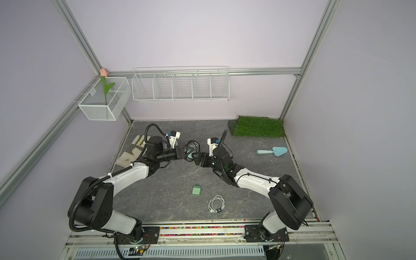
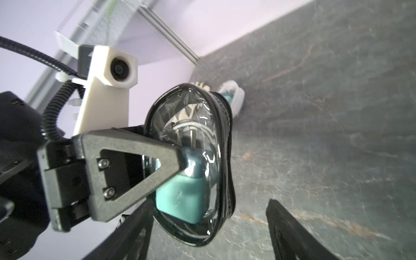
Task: Pack away charging kits
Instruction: Pick up the storage bag at the center of the board.
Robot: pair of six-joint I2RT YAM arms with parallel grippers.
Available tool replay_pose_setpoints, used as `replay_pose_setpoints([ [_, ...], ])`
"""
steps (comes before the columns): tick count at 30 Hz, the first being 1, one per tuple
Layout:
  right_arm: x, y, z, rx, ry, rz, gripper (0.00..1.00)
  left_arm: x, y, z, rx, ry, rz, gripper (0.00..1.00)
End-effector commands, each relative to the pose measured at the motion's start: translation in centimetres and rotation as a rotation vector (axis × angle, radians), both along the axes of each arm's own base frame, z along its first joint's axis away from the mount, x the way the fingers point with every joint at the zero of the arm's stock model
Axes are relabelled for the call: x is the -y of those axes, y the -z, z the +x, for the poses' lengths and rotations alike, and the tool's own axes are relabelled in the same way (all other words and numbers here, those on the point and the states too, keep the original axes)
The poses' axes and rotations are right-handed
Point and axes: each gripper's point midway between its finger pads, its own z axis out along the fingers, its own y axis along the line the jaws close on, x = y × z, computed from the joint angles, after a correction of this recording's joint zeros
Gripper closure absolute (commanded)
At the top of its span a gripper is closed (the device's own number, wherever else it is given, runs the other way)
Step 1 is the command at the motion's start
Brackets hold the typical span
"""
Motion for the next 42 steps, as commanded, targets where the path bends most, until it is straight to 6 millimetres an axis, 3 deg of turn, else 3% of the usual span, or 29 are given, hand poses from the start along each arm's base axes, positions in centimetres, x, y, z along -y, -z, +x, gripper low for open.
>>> replay_pose_setpoints([
  [1,-0.4,-4.5,-1.3,0.109,-0.092,0.141,0.16,0.7,-5.7,-1.0,0.136,0.055,-0.078,0.81],
  [4,0.1,-6.9,-1.9,0.156,-0.11,0.205,0.15,0.9,-8.6,-2.6,0.192,0.092,-0.127,0.81],
  [7,0.7,-9.0,-2.2,0.198,-0.121,0.269,0.13,0.8,-10.1,-3.9,0.234,0.101,-0.135,0.8],
  [12,0.6,-11.6,-3.2,0.242,-0.168,0.329,0.11,0.8,-10.5,-5.2,0.259,0.107,-0.132,0.79],
  [18,-0.2,-13.2,-3.6,0.247,-0.222,0.41,0.11,1.4,-11.0,-6.1,0.272,0.149,-0.174,0.79],
  [24,-1.1,-13.7,-3.8,0.243,-0.242,0.392,0.3,1.9,-11.1,-6.4,0.285,0.184,-0.187,0.79],
  [32,-1.2,-15.1,-3.5,0.264,-0.25,0.408,0.37,2.0,-10.4,-7.1,0.296,0.22,-0.187,0.79],
  [35,-1.5,-13.9,-3.1,0.224,-0.243,0.386,0.48,2.0,-10.5,-7.4,0.305,0.228,-0.196,0.78],
  [39,-1.6,-13.2,-2.7,0.203,-0.23,0.372,0.64,1.8,-10.7,-7.5,0.322,0.218,-0.194,0.56],
  [41,-1.4,-12.7,-2.5,0.189,-0.212,0.352,0.65,1.7,-10.7,-7.7,0.324,0.22,-0.195,0.45],
  [42,-1.4,-13.9,-2.3,0.212,-0.203,0.359,0.66,1.7,-10.8,-7.8,0.325,0.219,-0.197,0.42],
])
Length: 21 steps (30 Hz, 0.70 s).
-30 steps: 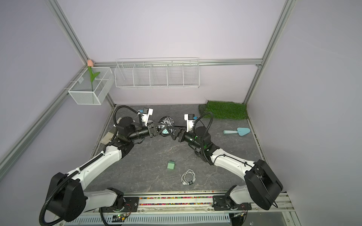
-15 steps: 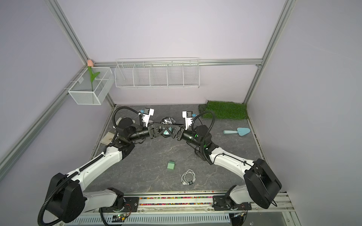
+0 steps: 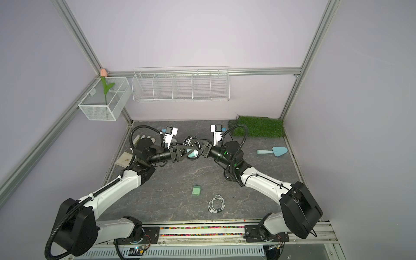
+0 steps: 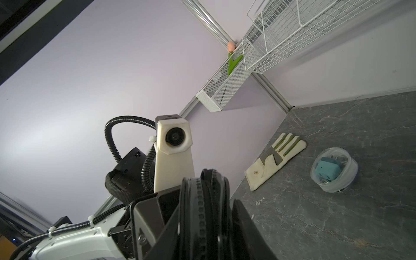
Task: Pack away charging kits
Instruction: Pick up the storage bag at the center of the board.
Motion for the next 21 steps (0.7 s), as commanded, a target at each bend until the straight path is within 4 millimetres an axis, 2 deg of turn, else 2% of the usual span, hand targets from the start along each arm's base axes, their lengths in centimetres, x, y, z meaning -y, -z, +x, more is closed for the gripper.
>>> replay_pose_setpoints([
  [1,-0.7,-0.4,0.0,-0.003,-0.004,-0.024,0.67,-0.1,-1.1,-0.6,0.052,0.005,-0.023,0.4],
  [7,-1.0,0.8,0.8,-0.03,0.032,-0.087,0.73,-0.1,-1.3,-0.9,0.057,0.012,-0.034,0.35],
  [9,-1.5,1.4,0.6,-0.033,0.038,-0.132,0.73,-0.3,-1.5,-0.8,0.058,-0.005,-0.047,0.39],
  [13,-1.6,2.1,0.8,-0.026,0.069,-0.19,0.68,-0.4,-1.6,-0.8,0.063,-0.019,-0.046,0.53],
  [17,-1.6,2.4,1.0,-0.022,0.078,-0.217,0.66,-0.3,-1.1,-0.3,0.043,-0.031,-0.035,0.55],
  [20,-1.7,2.4,0.9,-0.014,0.069,-0.222,0.69,-0.3,-0.8,0.1,0.03,-0.04,-0.033,0.36],
  [21,-1.7,2.3,0.7,-0.005,0.058,-0.219,0.71,-0.3,-0.8,0.2,0.028,-0.043,-0.033,0.35],
])
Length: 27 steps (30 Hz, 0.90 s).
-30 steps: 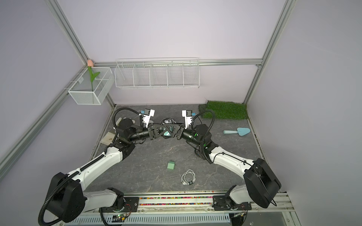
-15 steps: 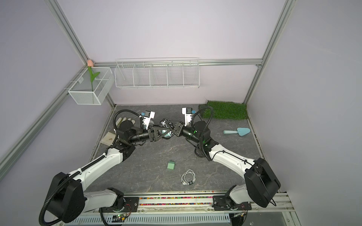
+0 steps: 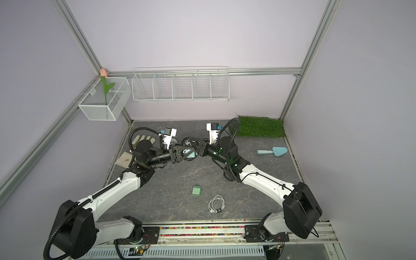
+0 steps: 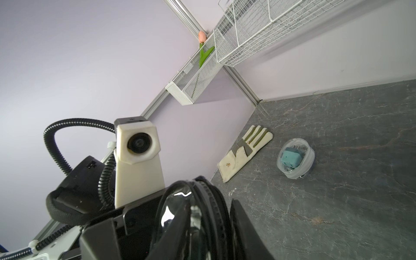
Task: Pack away charging kits
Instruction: Pick up the storage bag at the center of the board.
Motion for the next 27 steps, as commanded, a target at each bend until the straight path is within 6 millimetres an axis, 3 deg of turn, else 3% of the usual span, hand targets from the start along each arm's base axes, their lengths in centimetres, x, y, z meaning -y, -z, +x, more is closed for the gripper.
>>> replay_pose_setpoints([
  [1,-1.0,0.6,-0.7,0.013,-0.044,-0.038,0.71,0.0,-0.7,0.2,0.033,-0.012,-0.018,0.36],
  [6,-0.9,0.3,-0.9,0.026,-0.047,-0.049,0.77,-0.2,-0.6,0.5,0.024,-0.028,-0.009,0.45],
  [9,-0.8,0.2,-0.9,0.032,-0.048,-0.049,0.8,-0.3,-0.3,0.7,0.018,-0.036,0.003,0.6],
  [13,-1.0,0.2,-0.9,0.033,-0.056,-0.061,0.8,-0.3,-0.1,0.8,0.009,-0.04,0.008,0.6],
  [15,-1.1,0.1,-0.9,0.036,-0.064,-0.069,0.74,-0.3,-0.1,0.8,0.012,-0.039,0.008,0.65],
  [17,-1.1,0.1,-0.9,0.037,-0.063,-0.072,0.62,-0.3,-0.1,0.8,0.013,-0.039,0.008,0.72],
  [21,0.6,-0.5,-0.7,0.062,0.001,-0.128,0.38,-0.9,0.2,1.9,-0.013,-0.107,0.022,0.75],
  [27,4.7,-0.9,-1.3,0.118,0.167,-0.248,0.37,-4.2,-0.9,5.6,-0.1,-0.41,0.007,0.82],
])
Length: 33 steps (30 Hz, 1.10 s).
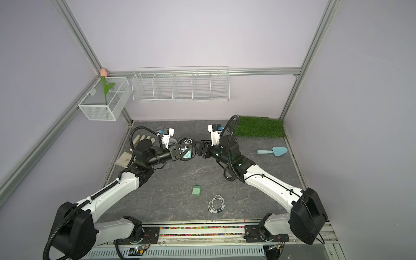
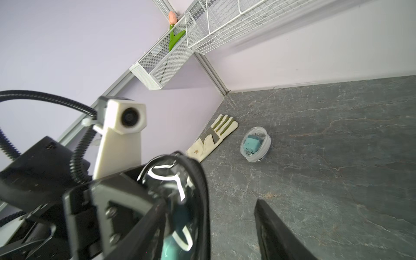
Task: Pack away charging kits
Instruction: Pick up the storage bag at the center of the board, then adjust the storage bag.
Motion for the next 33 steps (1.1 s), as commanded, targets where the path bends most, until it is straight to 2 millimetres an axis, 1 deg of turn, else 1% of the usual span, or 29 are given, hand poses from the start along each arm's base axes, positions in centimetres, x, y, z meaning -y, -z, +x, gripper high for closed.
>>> replay_pose_setpoints([
  [1,2.6,-1.7,-1.4,0.1,0.097,-0.075,0.38,-3.1,-3.2,2.7,0.003,-0.259,-0.05,0.82],
  [3,3.0,-2.1,-2.6,0.158,0.139,-0.13,0.42,-4.6,-4.6,3.0,-0.011,-0.361,-0.115,0.82],
  [4,2.8,-2.3,-3.2,0.183,0.138,-0.146,0.42,-5.1,-5.1,3.0,-0.01,-0.397,-0.139,0.83],
  [5,2.4,-2.6,-4.0,0.209,0.121,-0.155,0.44,-5.5,-5.9,2.8,-0.004,-0.428,-0.164,0.87],
  [7,1.4,-2.5,-5.1,0.236,0.082,-0.16,0.47,-6.1,-7.2,2.2,-0.003,-0.474,-0.198,0.89],
  [8,0.9,-2.4,-5.6,0.249,0.068,-0.165,0.49,-6.3,-7.6,1.9,-0.014,-0.502,-0.205,0.91],
  [9,0.1,-2.2,-6.2,0.266,0.048,-0.169,0.51,-6.4,-7.9,1.6,-0.015,-0.519,-0.217,0.92],
  [12,-2.4,-2.2,-7.9,0.316,-0.035,-0.165,0.52,-6.5,-8.8,0.5,-0.009,-0.534,-0.263,0.91],
  [14,-3.9,-2.2,-8.5,0.315,-0.087,-0.164,0.53,-6.5,-9.2,0.1,-0.006,-0.533,-0.281,0.91],
  [18,-6.8,-2.1,-9.6,0.295,-0.2,-0.106,0.55,-6.4,-9.9,-0.4,0.002,-0.522,-0.309,0.91],
  [20,-7.6,-2.2,-9.9,0.294,-0.236,-0.085,0.56,-6.1,-10.3,-0.5,0.022,-0.505,-0.302,0.92],
  [23,-8.3,-2.6,-10.5,0.302,-0.277,-0.05,0.56,-4.8,-11.2,-1.0,0.104,-0.46,-0.242,0.96],
  [25,-8.4,-3.1,-10.9,0.317,-0.29,-0.025,0.57,-3.6,-11.9,-1.8,0.177,-0.423,-0.191,0.97],
  [27,-8.1,-3.7,-11.1,0.338,-0.29,0.005,0.58,-1.9,-13.0,-3.2,0.287,-0.346,-0.151,0.98],
  [29,-7.7,-4.3,-11.2,0.354,-0.28,0.028,0.58,-0.9,-13.7,-4.2,0.355,-0.311,-0.125,0.98],
  [31,-7.4,-5.0,-11.4,0.377,-0.278,0.052,0.58,-0.4,-14.5,-5.0,0.407,-0.29,-0.132,0.98],
  [33,-7.1,-5.5,-11.4,0.387,-0.265,0.066,0.58,-0.4,-15.4,-5.8,0.455,-0.274,-0.16,0.98],
])
